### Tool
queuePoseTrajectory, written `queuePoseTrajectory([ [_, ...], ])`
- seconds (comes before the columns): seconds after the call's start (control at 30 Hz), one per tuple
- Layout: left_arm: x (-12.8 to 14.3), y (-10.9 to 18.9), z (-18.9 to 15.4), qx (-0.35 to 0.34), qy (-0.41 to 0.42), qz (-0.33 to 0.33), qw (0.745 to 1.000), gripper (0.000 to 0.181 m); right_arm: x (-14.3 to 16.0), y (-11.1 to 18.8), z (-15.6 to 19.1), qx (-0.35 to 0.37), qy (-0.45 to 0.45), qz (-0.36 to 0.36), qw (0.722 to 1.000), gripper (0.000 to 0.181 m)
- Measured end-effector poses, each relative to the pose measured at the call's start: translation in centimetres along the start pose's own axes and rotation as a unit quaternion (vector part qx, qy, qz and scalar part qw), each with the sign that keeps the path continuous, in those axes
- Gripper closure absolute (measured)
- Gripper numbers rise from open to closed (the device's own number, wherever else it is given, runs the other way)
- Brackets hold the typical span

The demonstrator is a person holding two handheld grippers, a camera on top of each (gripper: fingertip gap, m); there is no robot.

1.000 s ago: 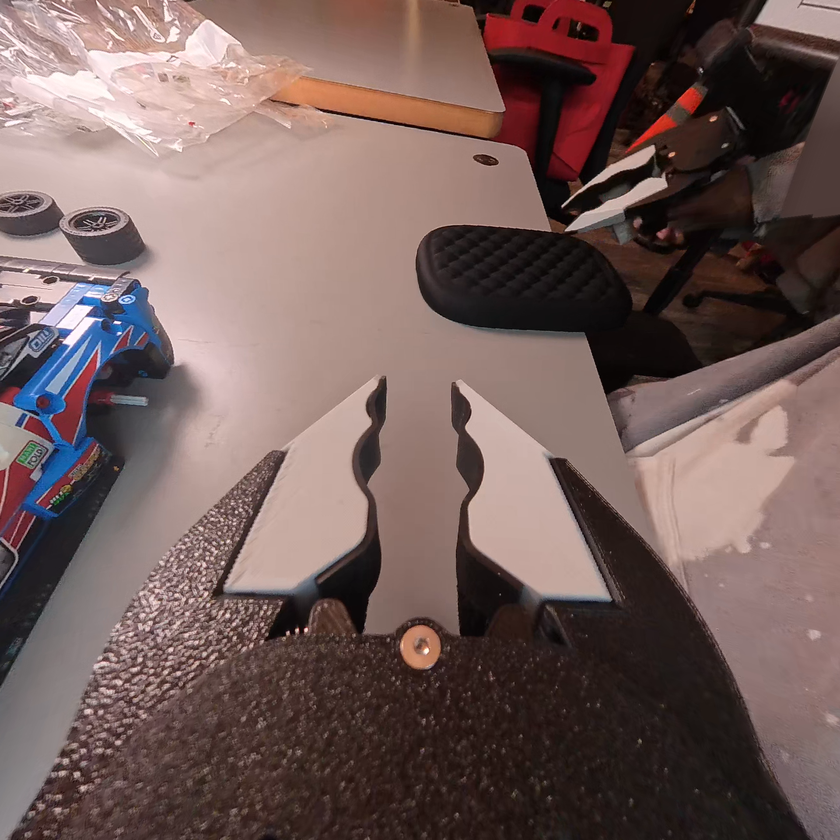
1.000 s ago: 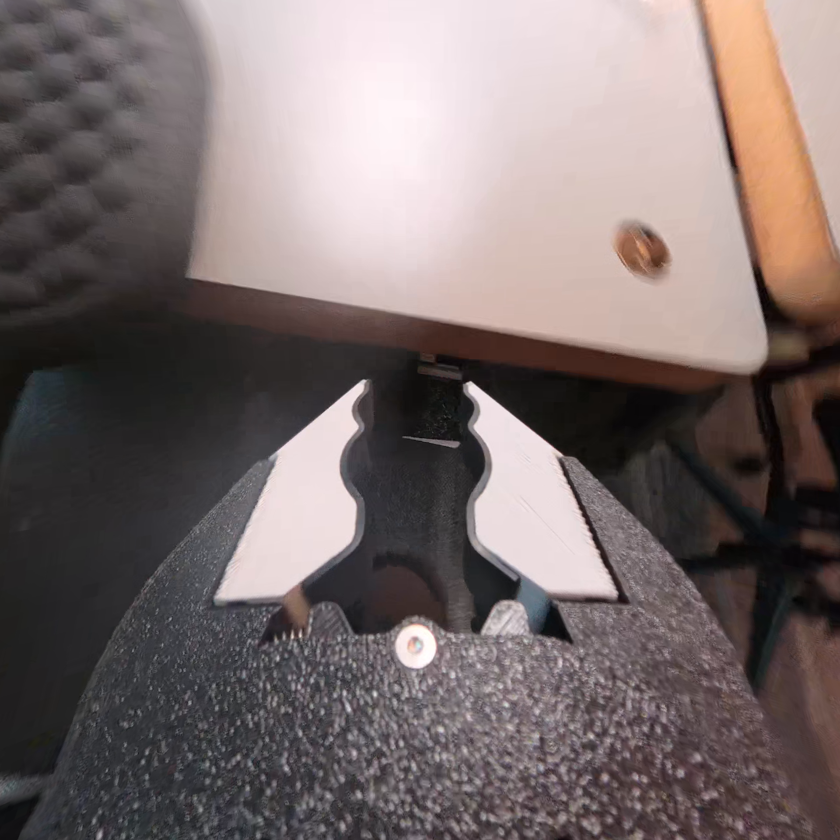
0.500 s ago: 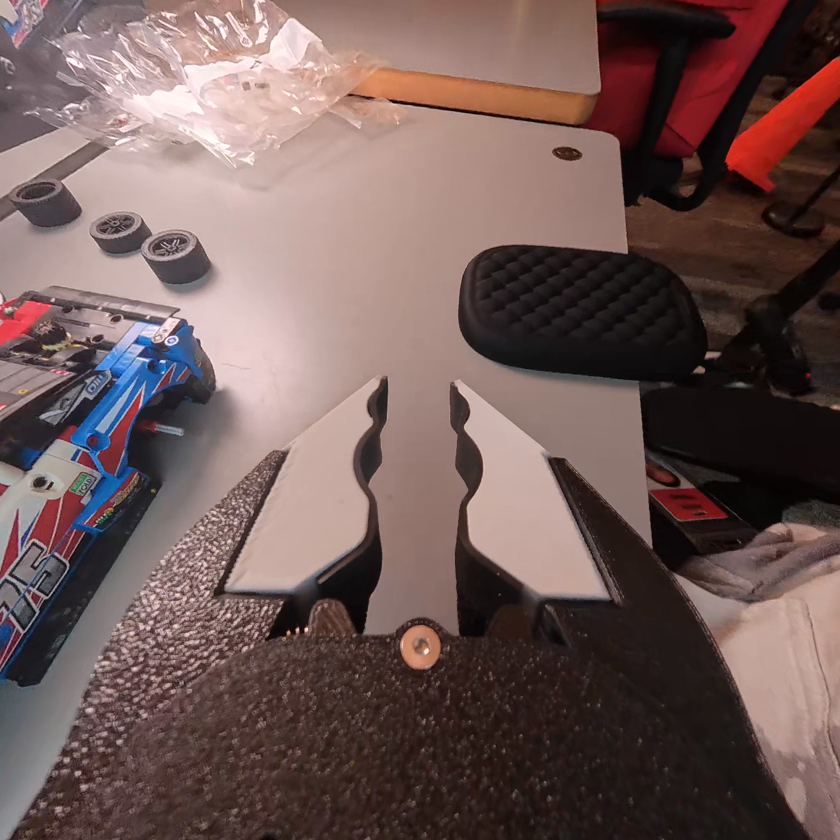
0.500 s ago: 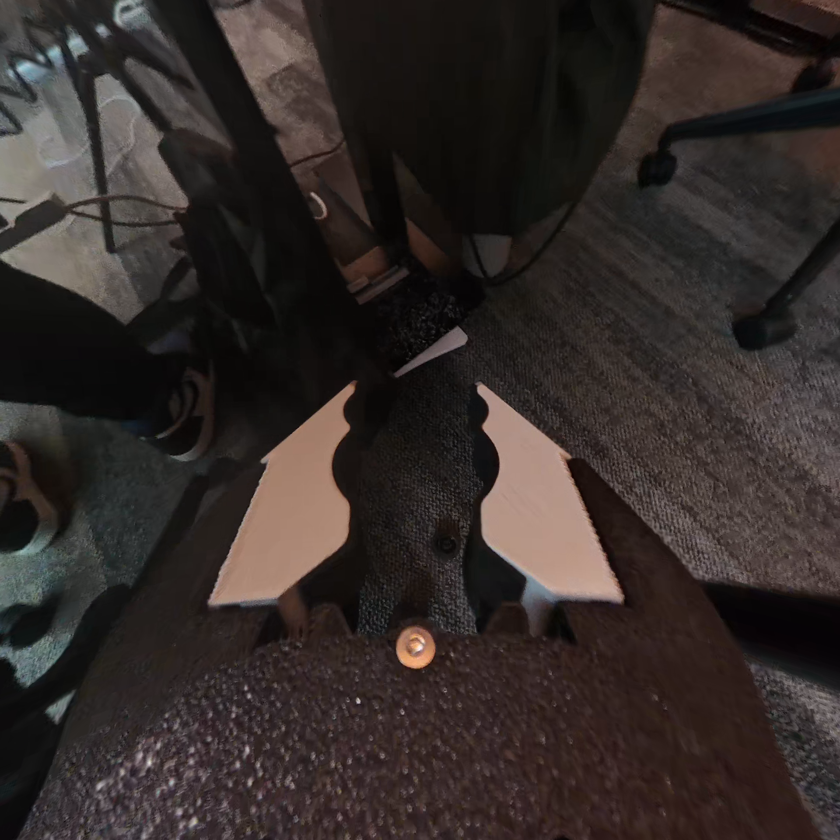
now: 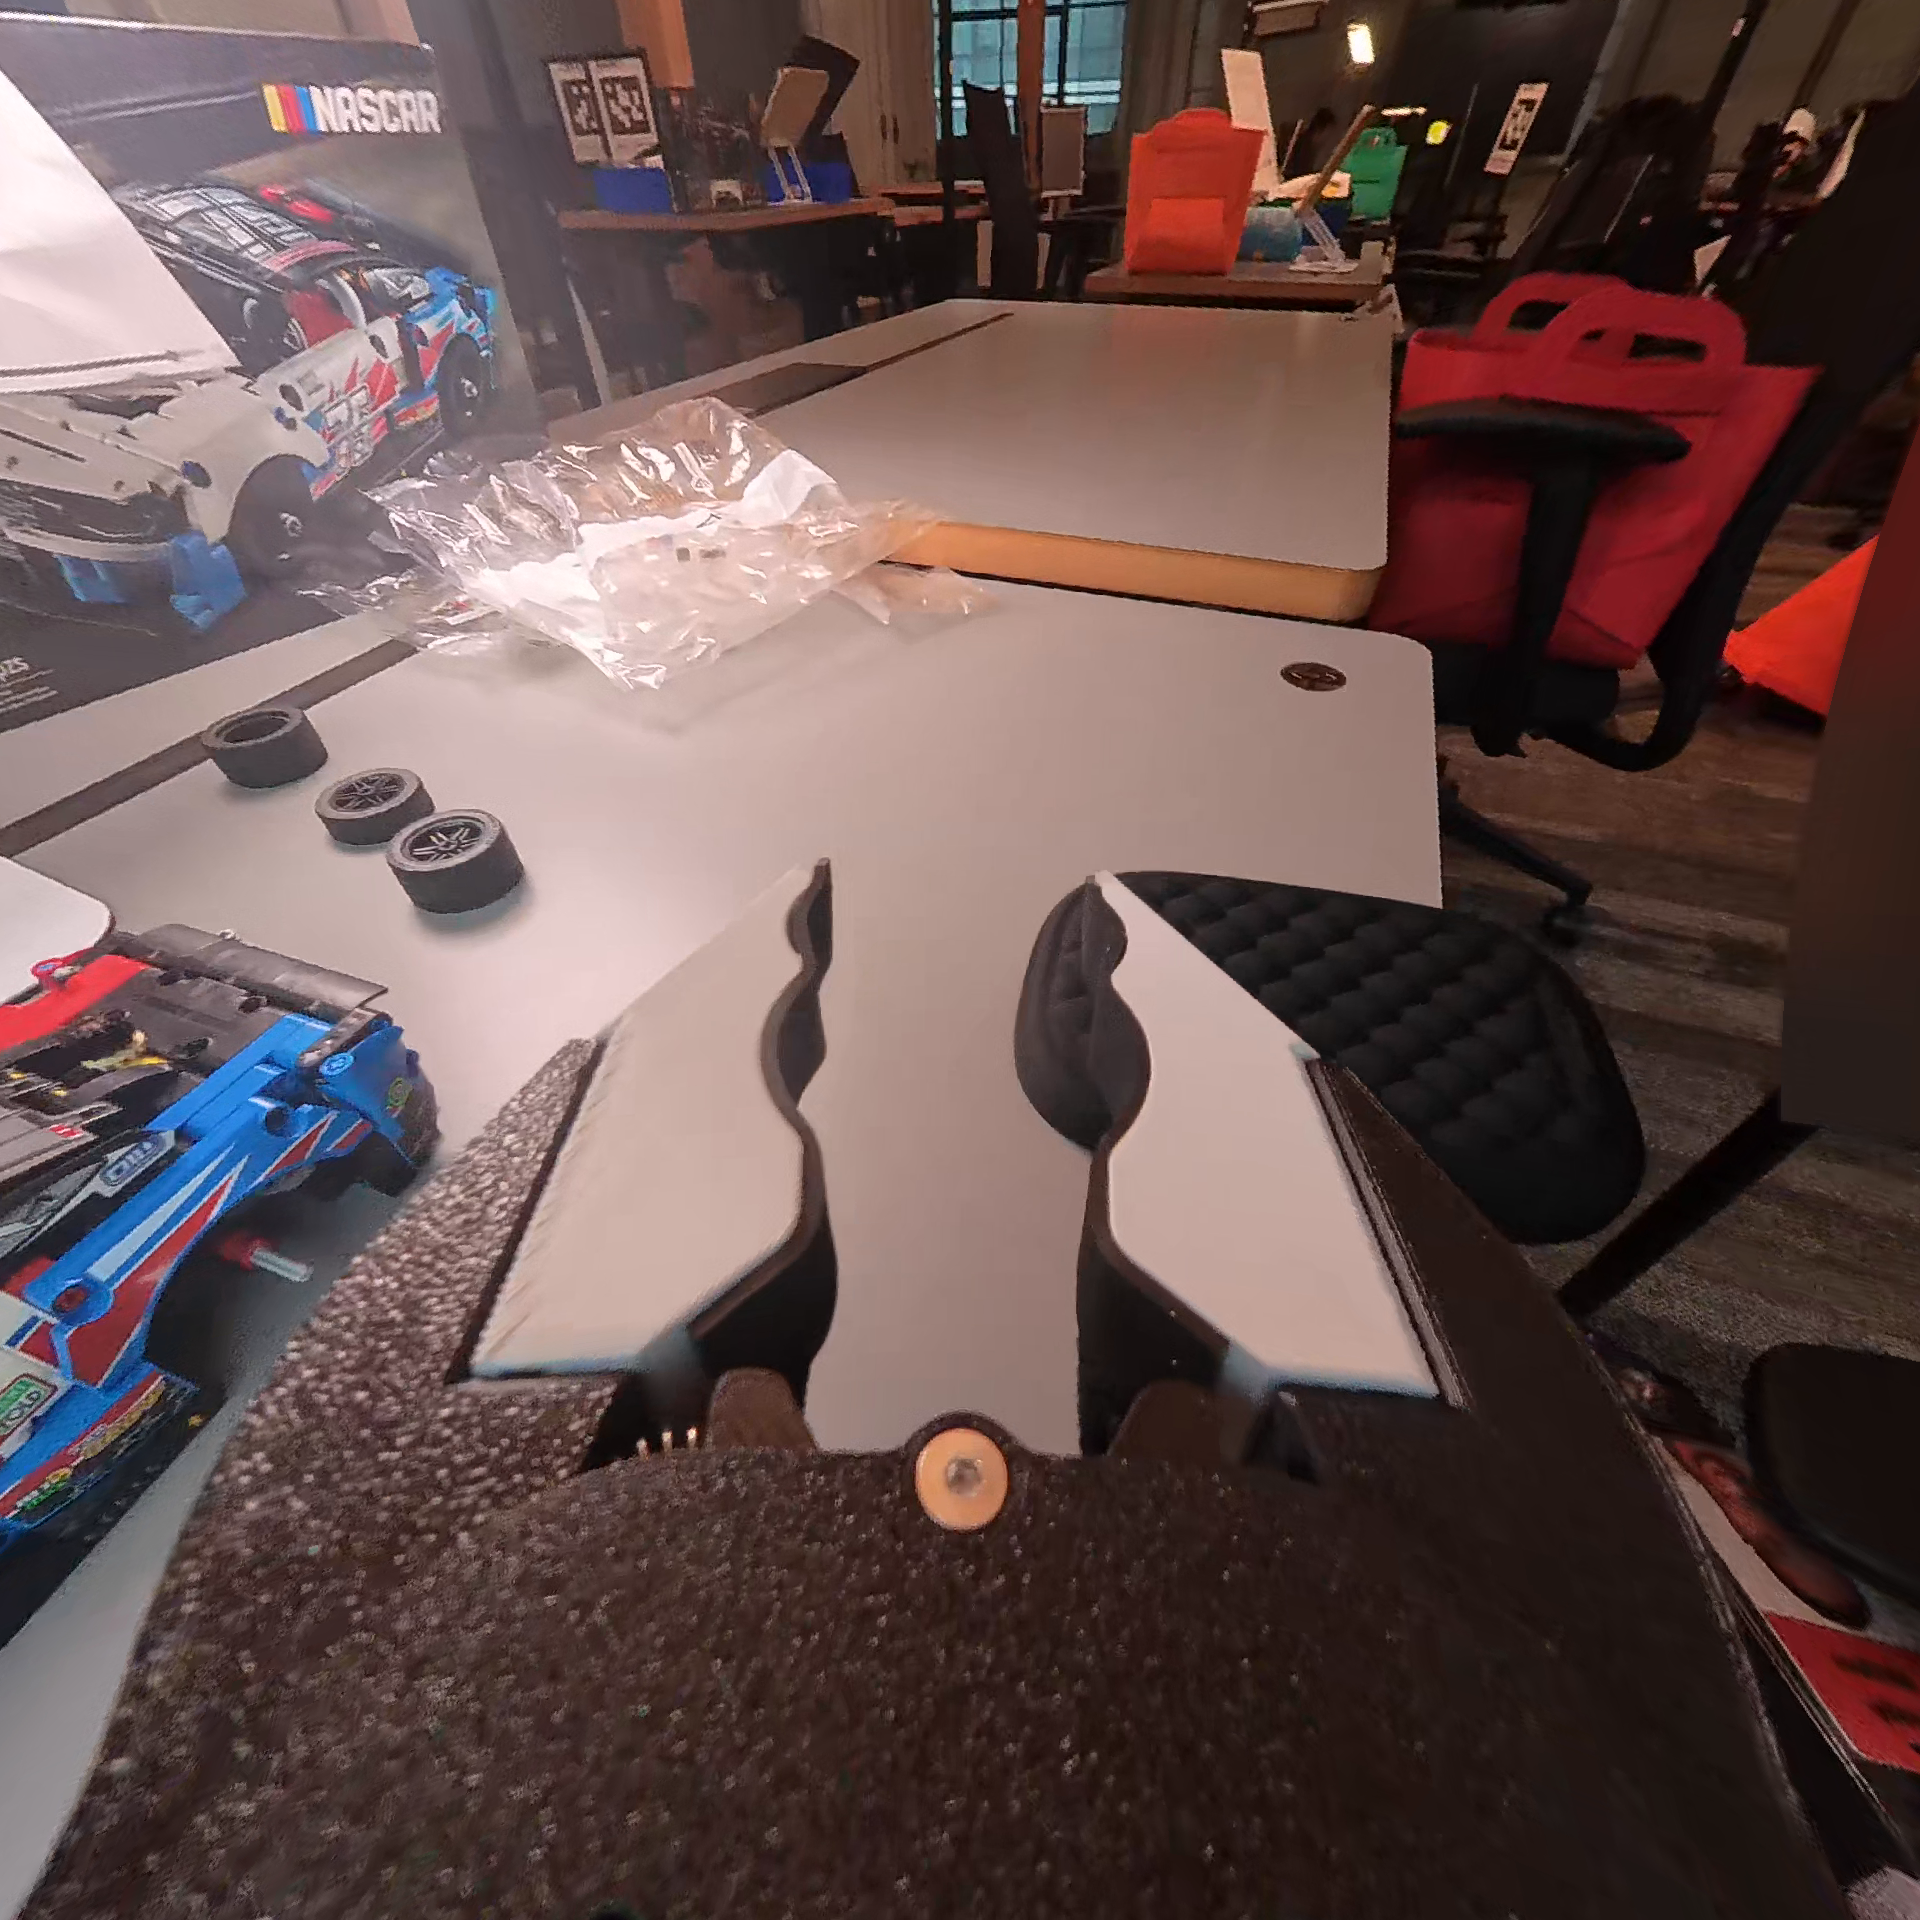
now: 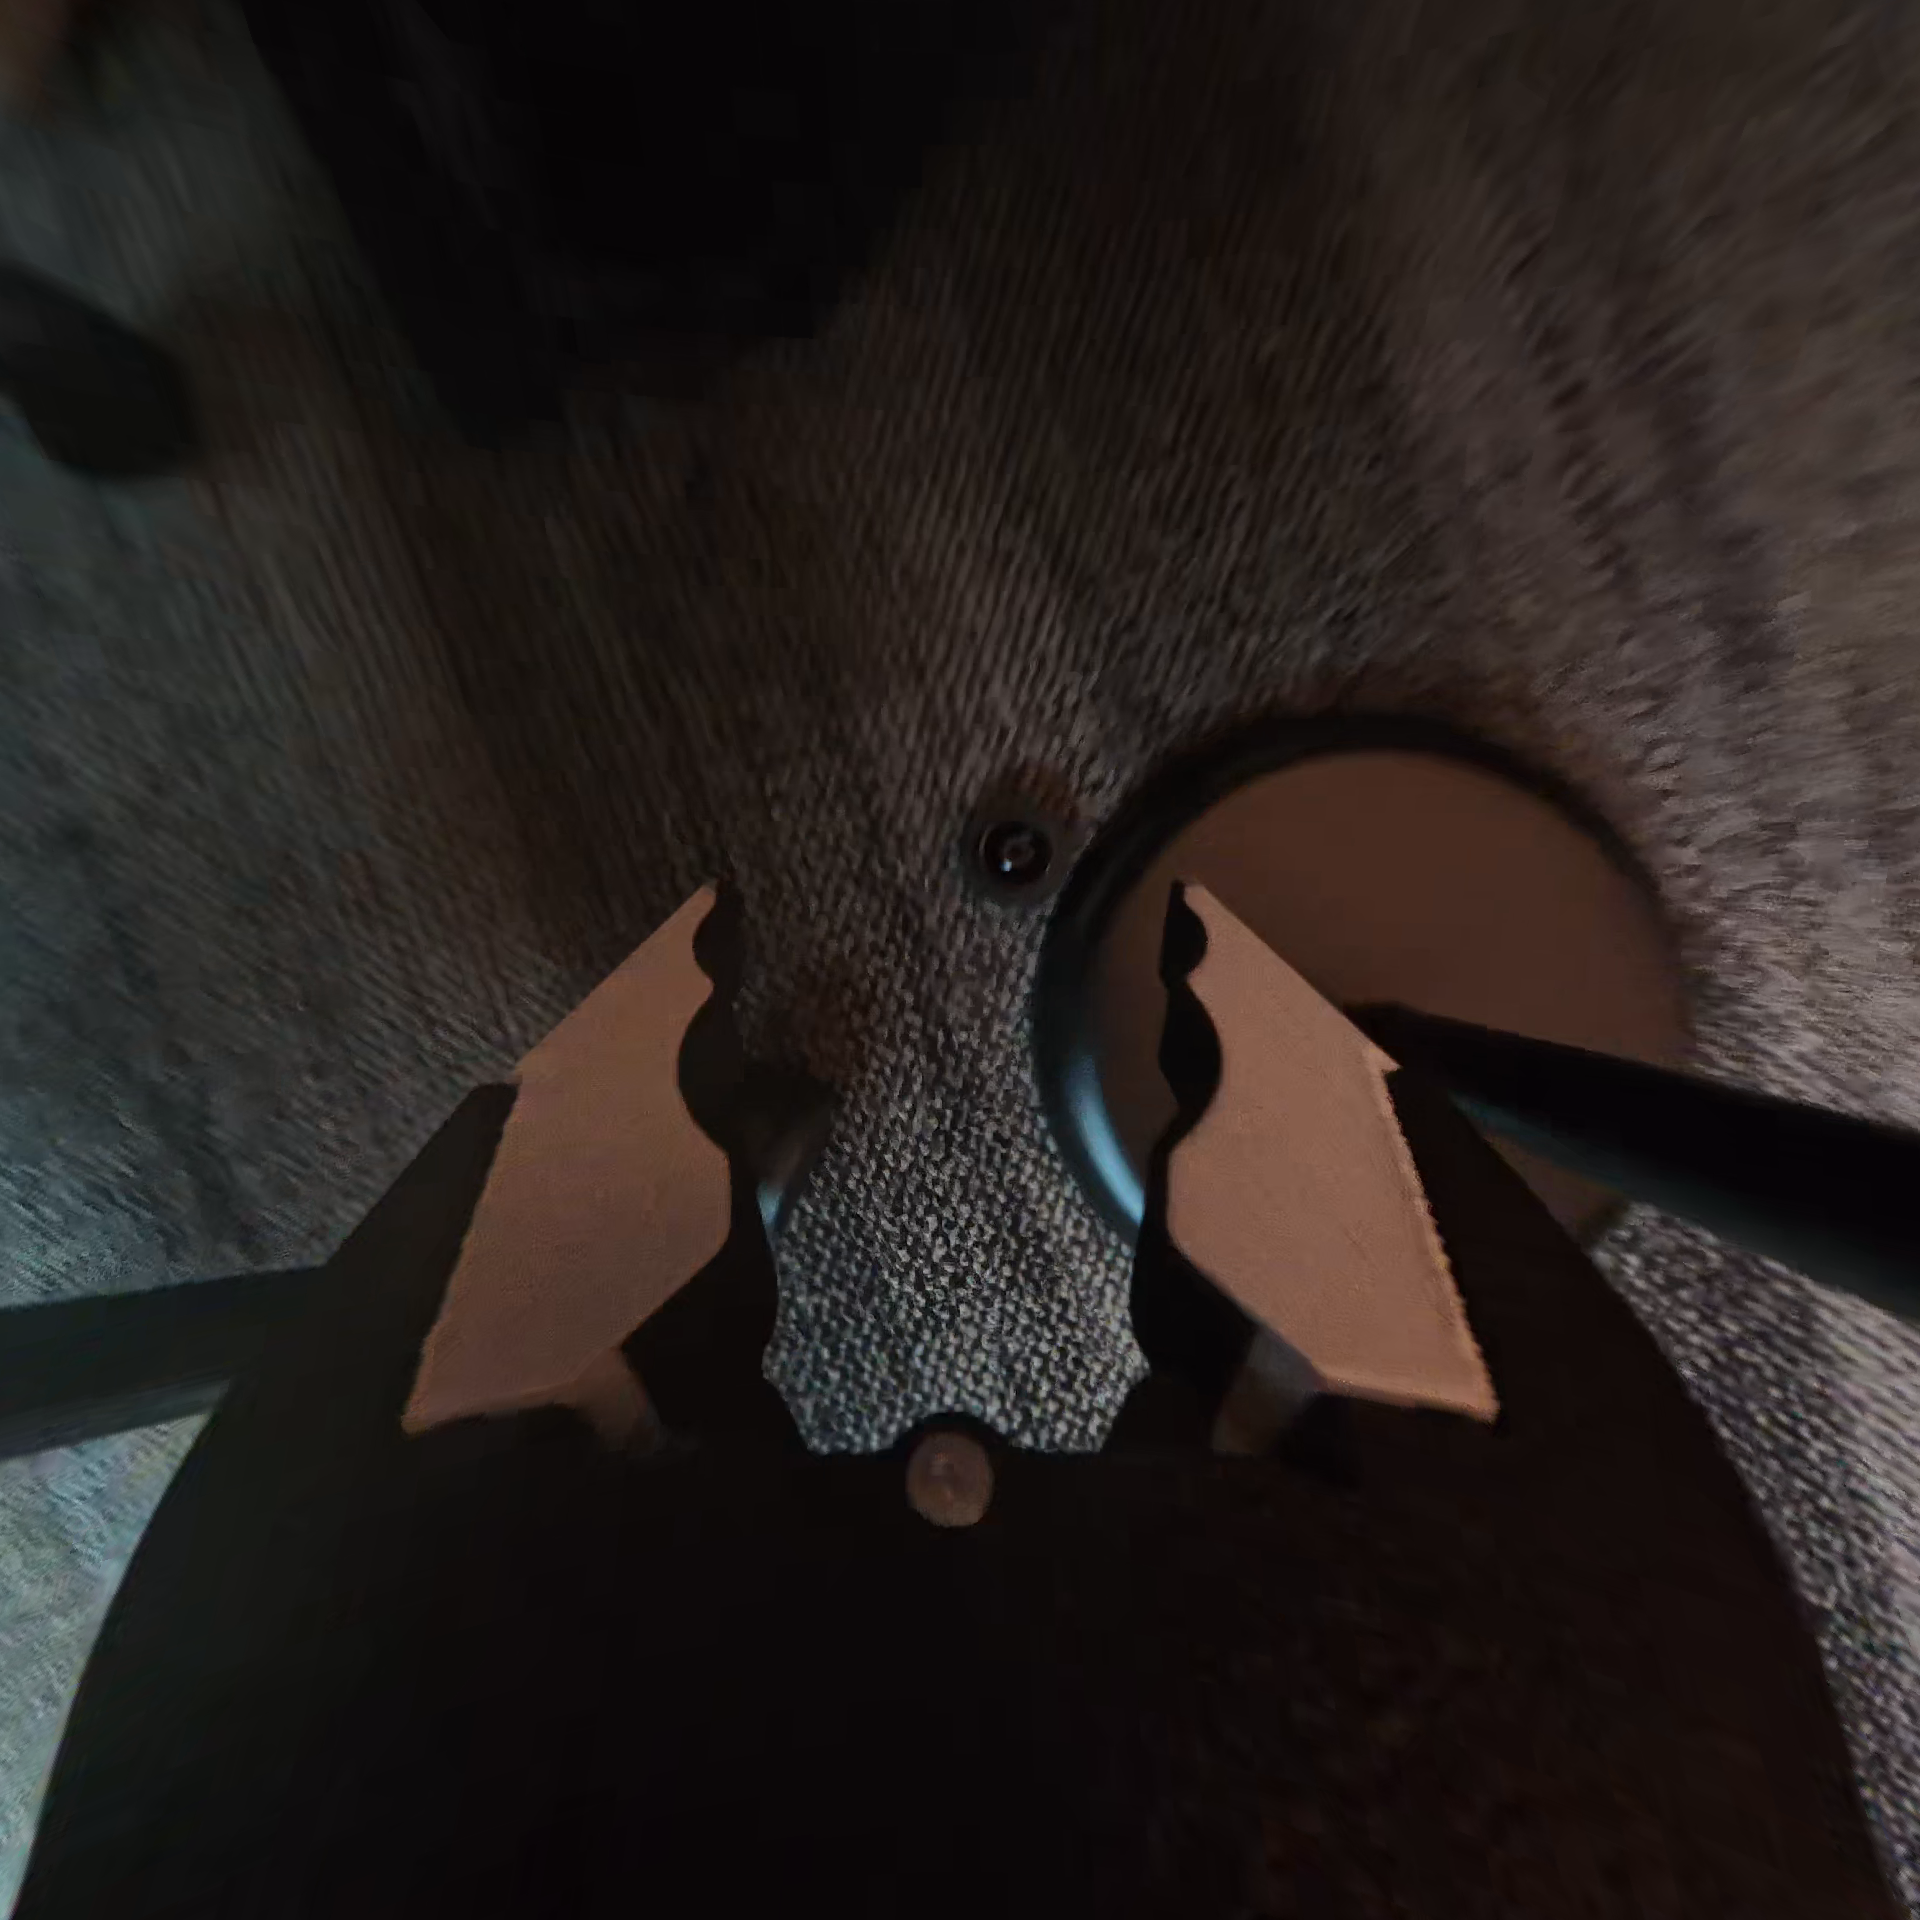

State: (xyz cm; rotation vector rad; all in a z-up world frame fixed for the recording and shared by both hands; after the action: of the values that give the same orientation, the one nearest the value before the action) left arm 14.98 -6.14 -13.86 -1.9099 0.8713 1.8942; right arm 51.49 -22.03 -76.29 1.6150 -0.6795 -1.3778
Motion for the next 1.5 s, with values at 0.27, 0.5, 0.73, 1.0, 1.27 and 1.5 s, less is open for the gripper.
queuePoseTrajectory([
  [0.27, -0.9, 2.2, 2.8, -0.112, 0.001, 0.009, 0.994, 0.118, 4.4, -11.7, -0.2, -0.036, 0.104, 0.109, 0.988, 0.103],
  [0.5, 2.0, 1.6, 3.0, -0.142, 0.003, 0.060, 0.988, 0.120, 7.1, -15.6, -1.6, -0.061, 0.189, 0.202, 0.959, 0.124],
  [0.73, 3.6, 2.2, 2.2, -0.123, 0.024, 0.044, 0.991, 0.124, 3.4, -11.8, -0.8, -0.073, 0.064, 0.113, 0.989, 0.137],
  [1.0, 2.6, 5.1, 1.8, -0.054, 0.046, -0.008, 0.997, 0.127, -18.0, 16.2, -3.4, -0.002, 0.038, -0.203, 0.978, 0.136],
  [1.27, -0.8, 8.7, 0.4, 0.070, 0.071, 0.024, 0.995, 0.131, -39.5, 43.5, 4.7, 0.001, 0.177, -0.410, 0.895, 0.136],
  [1.5, -3.6, 9.5, 1.5, 0.196, 0.119, 0.044, 0.972, 0.131, -52.1, 46.9, 25.8, -0.226, 0.344, -0.429, 0.804, 0.136],
])
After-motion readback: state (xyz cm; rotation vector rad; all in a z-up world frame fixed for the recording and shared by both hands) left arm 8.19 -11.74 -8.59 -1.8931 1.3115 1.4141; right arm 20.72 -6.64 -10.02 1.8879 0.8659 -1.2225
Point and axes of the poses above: each gripper's, where its closed fingertips meet, y back along the fingers, x out of its underside, z = x × y across the jaws, the point moved 2 cm from there along y, back along the fingers, and after that the axes turned 5 degrees about y, right-handed, at the moved point
